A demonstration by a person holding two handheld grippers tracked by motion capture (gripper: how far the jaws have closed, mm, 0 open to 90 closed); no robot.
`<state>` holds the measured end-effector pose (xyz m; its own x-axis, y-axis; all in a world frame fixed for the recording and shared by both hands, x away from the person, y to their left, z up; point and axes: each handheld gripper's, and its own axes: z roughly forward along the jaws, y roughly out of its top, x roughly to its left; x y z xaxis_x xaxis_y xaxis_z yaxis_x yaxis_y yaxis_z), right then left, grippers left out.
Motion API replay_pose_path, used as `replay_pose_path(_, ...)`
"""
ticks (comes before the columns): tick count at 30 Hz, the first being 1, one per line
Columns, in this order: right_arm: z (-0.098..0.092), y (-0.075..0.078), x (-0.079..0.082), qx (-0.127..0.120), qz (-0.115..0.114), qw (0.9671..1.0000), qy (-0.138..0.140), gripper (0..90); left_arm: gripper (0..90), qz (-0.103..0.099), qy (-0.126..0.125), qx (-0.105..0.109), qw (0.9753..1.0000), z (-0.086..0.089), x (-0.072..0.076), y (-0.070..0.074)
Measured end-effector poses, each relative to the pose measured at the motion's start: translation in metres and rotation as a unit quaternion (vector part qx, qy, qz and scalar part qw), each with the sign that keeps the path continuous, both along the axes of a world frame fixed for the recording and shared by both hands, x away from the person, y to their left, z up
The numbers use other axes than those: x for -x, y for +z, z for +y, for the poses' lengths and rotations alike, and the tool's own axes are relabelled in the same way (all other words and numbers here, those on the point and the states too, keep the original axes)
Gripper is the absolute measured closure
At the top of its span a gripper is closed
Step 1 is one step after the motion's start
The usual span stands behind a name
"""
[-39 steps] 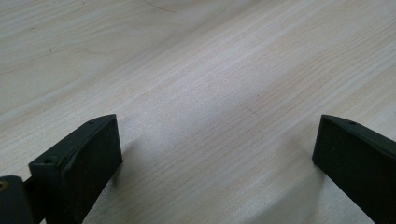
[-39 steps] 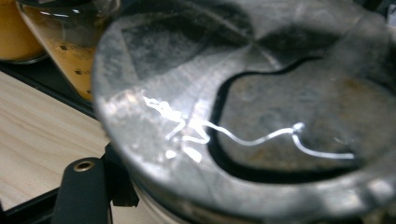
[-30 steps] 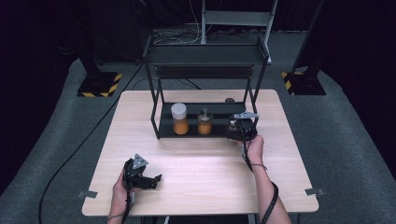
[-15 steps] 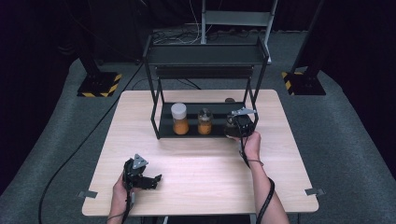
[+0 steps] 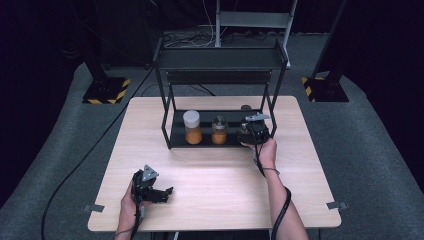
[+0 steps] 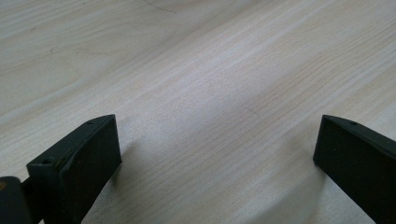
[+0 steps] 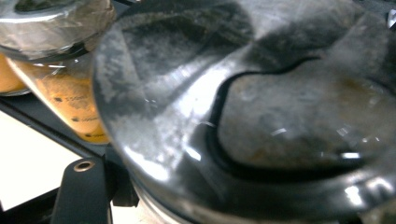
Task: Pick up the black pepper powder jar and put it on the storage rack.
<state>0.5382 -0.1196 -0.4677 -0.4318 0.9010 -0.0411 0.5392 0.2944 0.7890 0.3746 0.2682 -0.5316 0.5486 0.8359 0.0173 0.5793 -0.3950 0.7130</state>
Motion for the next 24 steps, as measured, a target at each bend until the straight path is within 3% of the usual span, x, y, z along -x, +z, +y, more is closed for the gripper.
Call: replay_pose_path(24, 0.009, -0.011, -0.014, 0.0, 0.009, 0.9999, -0.008, 29.9, 0.5, 0.001, 0.0, 0.002, 1.0, 0.0, 0.0, 0.0)
